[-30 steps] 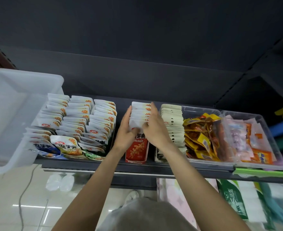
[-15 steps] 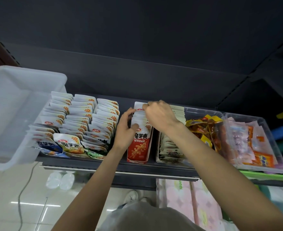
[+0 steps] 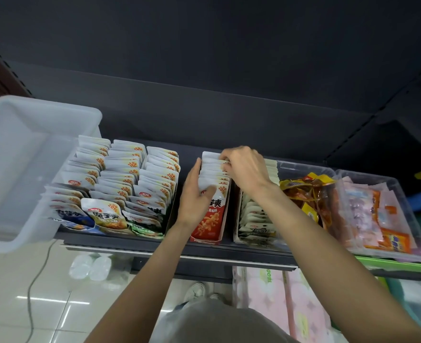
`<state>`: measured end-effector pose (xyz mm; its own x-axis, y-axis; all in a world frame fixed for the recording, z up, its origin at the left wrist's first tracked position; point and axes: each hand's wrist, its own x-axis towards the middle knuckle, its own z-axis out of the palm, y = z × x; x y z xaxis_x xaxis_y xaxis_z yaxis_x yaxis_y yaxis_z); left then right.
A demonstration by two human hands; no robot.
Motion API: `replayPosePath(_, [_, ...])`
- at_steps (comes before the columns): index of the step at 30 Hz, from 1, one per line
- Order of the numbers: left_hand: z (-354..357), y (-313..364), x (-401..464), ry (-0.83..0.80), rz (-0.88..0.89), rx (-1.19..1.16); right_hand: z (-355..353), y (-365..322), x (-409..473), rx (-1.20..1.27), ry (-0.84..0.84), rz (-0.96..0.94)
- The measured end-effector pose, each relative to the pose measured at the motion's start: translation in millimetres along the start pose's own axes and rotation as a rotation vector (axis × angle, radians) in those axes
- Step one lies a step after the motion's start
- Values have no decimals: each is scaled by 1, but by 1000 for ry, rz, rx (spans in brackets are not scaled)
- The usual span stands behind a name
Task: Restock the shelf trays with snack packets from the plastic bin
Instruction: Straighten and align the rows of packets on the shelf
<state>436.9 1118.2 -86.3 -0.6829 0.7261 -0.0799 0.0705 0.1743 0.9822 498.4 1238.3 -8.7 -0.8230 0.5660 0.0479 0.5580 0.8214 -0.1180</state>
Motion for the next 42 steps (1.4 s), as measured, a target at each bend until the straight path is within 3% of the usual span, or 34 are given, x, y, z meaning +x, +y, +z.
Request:
replayPosePath(2, [1,4,1,-16,-5,-75,-1,-1,-8,110,145,8])
replayPosePath(4, [3,12,5,-28,-55,-179,2,-10,-22,379,286,140])
replayPosePath(8, [3,21,15,-67,-140,-313,21,-42,-39,1185,-14,494])
replayPosePath(10, [1,18,18,-109,-171,-374,32,-47,-41,1299,-40,502])
replayPosePath(13, [-1,20,17,-111,-207,-456,40,-44,-42,1179,-26,470])
replayPosePath(20, [8,19,2,-8,-109,-162,31,-39,-45,873,-81,421])
replayPosePath(23, [8,14,-8,47,-175,-211,21,-32,-50,779,-167,383])
replayPosePath(26, [5,12,-19,-37,-164,-230,16,-34,-51,665,-199,325])
replayPosePath(37, [10,-12,-11,-83,-122,-82,2,-31,-56,547,-230,313])
replayPosePath(42, [5,16,-18,-42,-123,-66,-14,-29,-66,495,-115,253])
